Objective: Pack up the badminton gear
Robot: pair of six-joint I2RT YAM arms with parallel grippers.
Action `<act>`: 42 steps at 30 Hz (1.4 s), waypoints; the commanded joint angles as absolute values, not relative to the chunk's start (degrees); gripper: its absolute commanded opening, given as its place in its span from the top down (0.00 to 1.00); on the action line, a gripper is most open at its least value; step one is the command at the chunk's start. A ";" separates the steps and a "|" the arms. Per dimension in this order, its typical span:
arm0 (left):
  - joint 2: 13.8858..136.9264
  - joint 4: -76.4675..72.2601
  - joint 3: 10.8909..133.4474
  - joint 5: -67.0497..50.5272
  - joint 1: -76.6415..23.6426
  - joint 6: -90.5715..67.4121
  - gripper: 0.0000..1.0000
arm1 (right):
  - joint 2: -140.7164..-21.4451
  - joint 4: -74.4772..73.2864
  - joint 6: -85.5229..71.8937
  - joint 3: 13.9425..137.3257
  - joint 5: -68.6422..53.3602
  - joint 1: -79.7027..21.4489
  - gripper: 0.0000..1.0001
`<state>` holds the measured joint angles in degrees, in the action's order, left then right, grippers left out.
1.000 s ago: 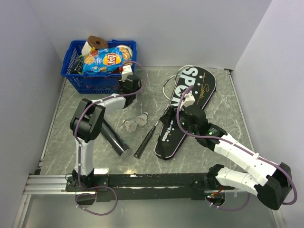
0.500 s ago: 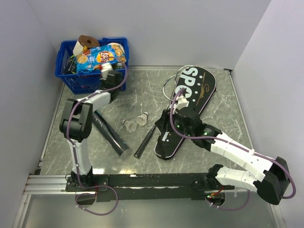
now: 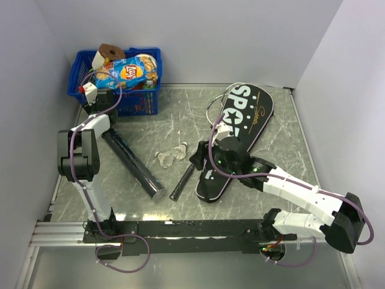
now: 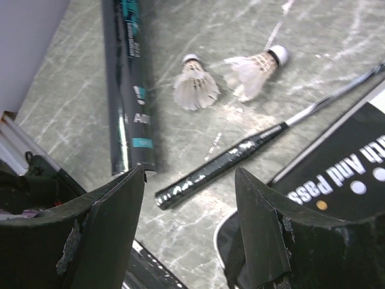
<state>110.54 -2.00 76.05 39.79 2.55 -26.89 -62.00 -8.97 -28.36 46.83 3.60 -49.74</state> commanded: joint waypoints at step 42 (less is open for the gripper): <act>131.92 11.51 122.16 20.74 -27.51 -31.55 0.88 | -61.17 -11.51 -27.86 47.81 11.69 -53.35 0.34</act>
